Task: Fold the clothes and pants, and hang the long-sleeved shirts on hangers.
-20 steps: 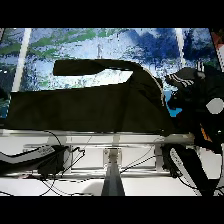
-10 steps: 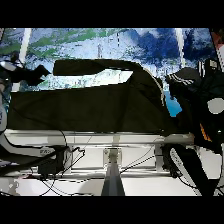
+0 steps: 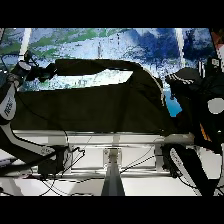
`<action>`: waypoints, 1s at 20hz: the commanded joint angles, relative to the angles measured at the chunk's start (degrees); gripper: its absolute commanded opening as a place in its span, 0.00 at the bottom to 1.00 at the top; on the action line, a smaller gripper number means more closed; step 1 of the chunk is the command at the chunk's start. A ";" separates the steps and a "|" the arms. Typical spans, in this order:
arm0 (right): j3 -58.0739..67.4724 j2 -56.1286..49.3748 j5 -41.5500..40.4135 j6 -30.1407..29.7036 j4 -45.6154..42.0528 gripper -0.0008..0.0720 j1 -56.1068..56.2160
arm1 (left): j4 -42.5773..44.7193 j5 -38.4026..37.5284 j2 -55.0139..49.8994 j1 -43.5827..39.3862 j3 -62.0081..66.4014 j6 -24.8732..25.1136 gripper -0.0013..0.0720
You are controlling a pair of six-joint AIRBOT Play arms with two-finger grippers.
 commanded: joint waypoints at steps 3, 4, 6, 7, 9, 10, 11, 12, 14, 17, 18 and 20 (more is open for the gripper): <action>0.02 -1.38 -2.89 0.17 -2.73 0.77 -0.04 | -0.39 2.03 1.51 0.04 12.94 2.03 0.04; 0.02 -2.38 -3.96 0.20 -2.75 0.77 -0.04 | 0.66 1.95 2.60 0.02 16.41 2.03 0.04; 0.02 -4.96 -6.03 0.24 -2.62 0.77 -0.04 | 4.50 1.01 5.51 0.07 23.12 2.01 0.04; 0.02 -6.49 -6.88 0.24 -2.45 0.77 -0.04 | 6.99 -0.11 7.52 0.07 25.70 2.01 0.04; 0.02 -9.75 -7.45 0.22 -0.26 0.78 -0.04 | 13.31 -2.27 12.13 0.07 27.63 2.03 0.04; 0.02 -10.86 -7.61 0.20 1.60 0.78 -0.04 | 17.20 -2.93 14.56 0.07 27.63 2.01 0.04; 0.02 -11.58 -8.24 0.09 3.37 0.78 -0.04 | 21.59 -3.17 16.96 0.07 27.63 2.01 0.04; 0.02 -12.13 -9.38 0.04 4.79 0.78 -0.04 | 25.00 -3.15 18.91 0.07 27.63 2.01 0.04; 0.68 -13.07 -10.36 0.04 7.17 0.78 -0.04 | 30.03 -3.17 22.36 0.07 27.63 2.01 0.04; 4.17 -13.84 -7.15 -4.11 10.73 0.78 0.00 | 33.90 -3.13 26.18 0.42 27.63 2.01 0.04; 5.95 -13.77 -5.60 -5.68 10.82 0.78 0.02 | 33.99 -3.13 27.21 0.96 27.63 1.99 0.04; 9.81 -13.77 -2.91 -8.76 10.75 0.78 0.00 | 33.99 -3.15 28.96 2.64 27.63 1.97 0.04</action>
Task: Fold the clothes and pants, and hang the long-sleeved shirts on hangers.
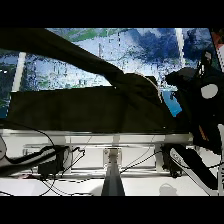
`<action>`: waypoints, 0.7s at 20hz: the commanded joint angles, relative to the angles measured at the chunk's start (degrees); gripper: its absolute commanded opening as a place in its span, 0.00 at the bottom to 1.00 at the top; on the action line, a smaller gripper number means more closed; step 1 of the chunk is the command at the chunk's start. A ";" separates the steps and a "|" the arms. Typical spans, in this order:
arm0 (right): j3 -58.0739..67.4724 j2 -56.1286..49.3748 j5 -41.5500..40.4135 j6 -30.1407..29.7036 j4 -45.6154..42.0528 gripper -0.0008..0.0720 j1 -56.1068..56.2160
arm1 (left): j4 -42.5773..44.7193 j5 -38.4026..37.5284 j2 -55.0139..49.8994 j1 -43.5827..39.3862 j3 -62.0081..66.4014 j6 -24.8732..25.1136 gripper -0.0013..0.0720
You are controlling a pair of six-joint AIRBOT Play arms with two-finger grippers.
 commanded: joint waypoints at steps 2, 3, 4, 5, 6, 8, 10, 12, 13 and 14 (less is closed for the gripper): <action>6.43 -0.37 3.93 -5.27 1.33 0.78 0.00 | 3.10 -0.57 4.07 3.39 0.15 -0.24 0.04; 6.64 -0.46 3.82 -5.27 1.14 0.78 0.00 | 3.13 -1.86 4.31 4.59 0.15 -0.26 0.04; 6.62 -0.87 4.07 -5.27 0.87 0.78 0.00 | 3.30 -4.39 4.26 5.92 0.15 -0.26 0.04; 6.62 -1.92 4.50 -5.25 0.79 0.78 0.00 | 3.56 -7.67 4.00 7.26 0.11 -0.26 0.04; 6.62 -3.34 4.66 -5.25 0.81 0.78 0.00 | 3.78 -11.52 3.48 8.92 -0.13 -0.26 0.04; 6.75 -7.54 4.68 -5.25 1.22 0.78 0.00 | 3.78 -18.56 1.18 12.33 -0.61 -0.44 0.04; 7.61 -12.13 5.51 -5.27 1.79 0.78 0.00 | 4.85 -23.85 -2.67 15.91 -0.61 -2.14 0.04; 10.10 -17.27 8.46 -5.27 1.88 0.78 0.00 | 5.20 -27.45 -6.86 19.26 -0.61 -5.18 0.04; 11.56 -19.56 9.99 -5.31 1.95 0.78 0.00 | 5.18 -29.14 -8.74 20.37 -0.61 -5.88 0.04; 13.18 -22.03 11.50 -5.88 2.16 0.79 0.00 | 5.18 -30.88 -10.58 21.05 -0.61 -5.86 0.04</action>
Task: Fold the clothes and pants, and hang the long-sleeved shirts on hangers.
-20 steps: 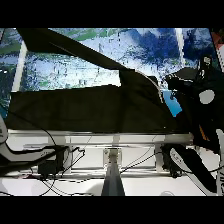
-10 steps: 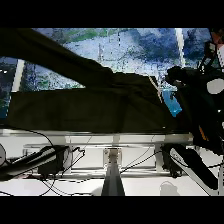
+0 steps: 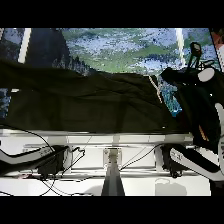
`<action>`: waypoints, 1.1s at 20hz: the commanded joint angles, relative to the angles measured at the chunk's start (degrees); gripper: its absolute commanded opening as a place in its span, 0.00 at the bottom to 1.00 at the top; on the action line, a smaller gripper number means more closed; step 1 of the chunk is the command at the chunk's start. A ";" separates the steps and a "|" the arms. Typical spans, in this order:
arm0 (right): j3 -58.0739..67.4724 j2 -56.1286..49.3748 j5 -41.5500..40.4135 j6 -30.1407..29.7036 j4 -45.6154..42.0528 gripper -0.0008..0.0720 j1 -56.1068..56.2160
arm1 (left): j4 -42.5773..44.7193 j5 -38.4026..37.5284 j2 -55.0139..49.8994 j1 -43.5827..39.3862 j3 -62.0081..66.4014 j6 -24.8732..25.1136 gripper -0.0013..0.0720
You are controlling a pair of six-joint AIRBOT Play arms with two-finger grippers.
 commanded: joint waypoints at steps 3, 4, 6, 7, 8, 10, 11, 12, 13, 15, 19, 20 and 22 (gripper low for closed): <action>7.58 -13.14 6.62 -1.49 1.64 0.81 0.00 | 0.24 -8.66 -8.50 3.58 -0.02 -2.14 0.04; 8.96 -15.45 7.15 -1.42 1.86 0.82 -0.02 | 0.28 -8.52 -9.25 3.13 -0.02 -2.12 0.04; 11.47 -19.61 8.28 -1.01 3.08 0.83 -0.02 | 0.22 -8.11 -10.25 2.40 -0.02 -2.12 0.04; 12.35 -21.40 8.37 -1.01 4.57 0.83 -0.02 | 0.24 -8.02 -10.49 2.03 -0.02 -2.12 0.04; 12.96 -23.10 7.98 -0.98 6.08 0.83 -0.02 | 0.24 -7.98 -10.71 1.81 -0.02 -2.10 0.04; 13.44 -25.57 5.73 0.50 7.54 0.83 -0.02 | 0.24 -7.98 -10.86 1.49 -0.02 -2.10 0.04; 13.44 -26.51 4.83 1.53 7.56 0.83 -0.02 | 0.24 -7.98 -10.86 1.49 -0.02 -2.10 0.04; 13.42 -27.19 4.39 2.19 7.76 0.83 -0.02 | 0.26 -7.98 -10.86 1.49 -0.02 -2.10 0.04; 13.44 -27.65 4.15 1.97 8.46 0.81 -0.02 | 0.24 -7.98 -10.86 1.49 -0.02 -2.10 0.04; 13.60 -27.65 3.39 -2.43 12.24 0.68 0.02 | 0.24 -7.96 -10.86 1.49 -0.02 -2.10 0.04; 17.09 -27.65 3.41 -11.50 18.67 0.19 0.02 | 0.24 -7.98 -10.86 1.49 -0.02 -2.10 0.04; 18.25 -27.65 3.41 -11.50 18.60 0.06 0.02 | 0.24 -7.98 -10.86 1.49 -0.02 -2.10 0.04; 20.37 -27.63 3.52 -11.50 16.79 0.05 -0.02 | 0.24 -7.98 -10.88 1.49 -0.02 -2.10 0.04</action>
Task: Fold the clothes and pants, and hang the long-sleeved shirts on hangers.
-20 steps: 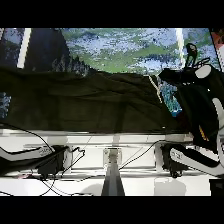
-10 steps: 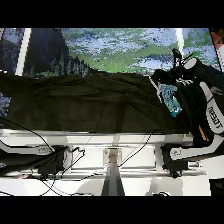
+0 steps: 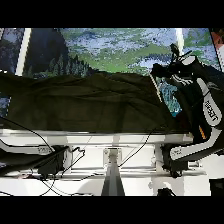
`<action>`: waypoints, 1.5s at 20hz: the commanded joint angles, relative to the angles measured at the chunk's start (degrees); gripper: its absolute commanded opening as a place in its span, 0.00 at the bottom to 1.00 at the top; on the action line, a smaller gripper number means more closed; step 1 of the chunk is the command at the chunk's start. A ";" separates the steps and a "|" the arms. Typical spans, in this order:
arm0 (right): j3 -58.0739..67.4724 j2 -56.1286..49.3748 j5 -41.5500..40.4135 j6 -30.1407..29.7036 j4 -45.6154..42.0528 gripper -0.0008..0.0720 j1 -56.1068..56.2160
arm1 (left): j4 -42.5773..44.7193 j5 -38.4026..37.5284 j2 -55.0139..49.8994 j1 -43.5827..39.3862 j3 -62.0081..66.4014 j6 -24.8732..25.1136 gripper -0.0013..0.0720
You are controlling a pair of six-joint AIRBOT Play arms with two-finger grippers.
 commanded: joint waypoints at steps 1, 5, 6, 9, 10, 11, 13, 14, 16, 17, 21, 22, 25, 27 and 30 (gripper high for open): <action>3.54 -0.13 -0.02 -2.27 -1.95 0.05 -0.04 | 0.00 0.00 -0.09 -0.02 -0.02 0.02 0.04; 4.24 -0.72 3.48 8.96 -10.86 0.65 -1.38 | -0.02 -0.44 -0.87 -0.02 -0.02 0.00 0.04; 4.22 -1.31 6.75 8.94 -11.04 0.65 -2.25 | -0.02 -0.92 -1.27 -0.02 -0.02 0.00 0.04; 4.07 -3.26 13.77 7.74 -10.40 0.65 -3.98 | -0.04 -2.38 -2.27 -0.02 -0.04 0.02 0.04; 4.07 -3.98 14.32 6.60 -8.85 0.65 -4.09 | -0.07 -2.67 -2.51 -0.04 -0.04 0.00 0.04; 4.09 -4.63 14.23 4.68 -6.43 0.65 -4.09 | -0.26 -2.84 -2.71 -0.02 -0.04 0.02 0.04; 4.09 -6.36 14.12 2.97 -0.81 0.65 -4.02 | -1.44 -2.82 -2.97 -0.04 -0.04 0.00 0.04; 4.13 -7.39 13.94 2.71 1.01 0.65 -4.02 | -2.05 -2.80 -3.02 -0.09 -0.04 0.00 0.04; 4.13 -8.52 13.27 -2.62 4.83 0.64 -4.04 | -2.21 -2.80 -3.02 -0.28 -0.04 0.02 0.04; 4.15 -8.48 12.37 -6.12 6.97 0.58 -4.04 | -2.36 -2.80 -3.02 -0.39 -0.04 0.02 0.04; 6.64 -8.28 9.42 -15.76 14.84 0.37 -4.04 | -2.89 -2.82 -3.02 -0.68 -0.04 0.00 0.04; 7.45 -8.28 9.40 -16.33 15.41 0.19 -4.04 | -3.08 -2.82 -3.02 -0.74 -0.04 0.00 0.04; 8.90 -8.15 10.05 -16.44 14.88 0.05 -4.07 | -3.02 -2.82 -3.08 -1.38 -0.04 0.00 0.04; 9.44 -8.07 9.49 -16.41 14.58 0.05 -4.28 | -3.04 -2.80 -3.19 -1.68 -0.02 0.02 0.04; 13.62 -8.04 8.90 -16.37 13.49 0.05 -4.35 | -2.64 -2.54 -2.91 -1.92 0.37 0.02 0.04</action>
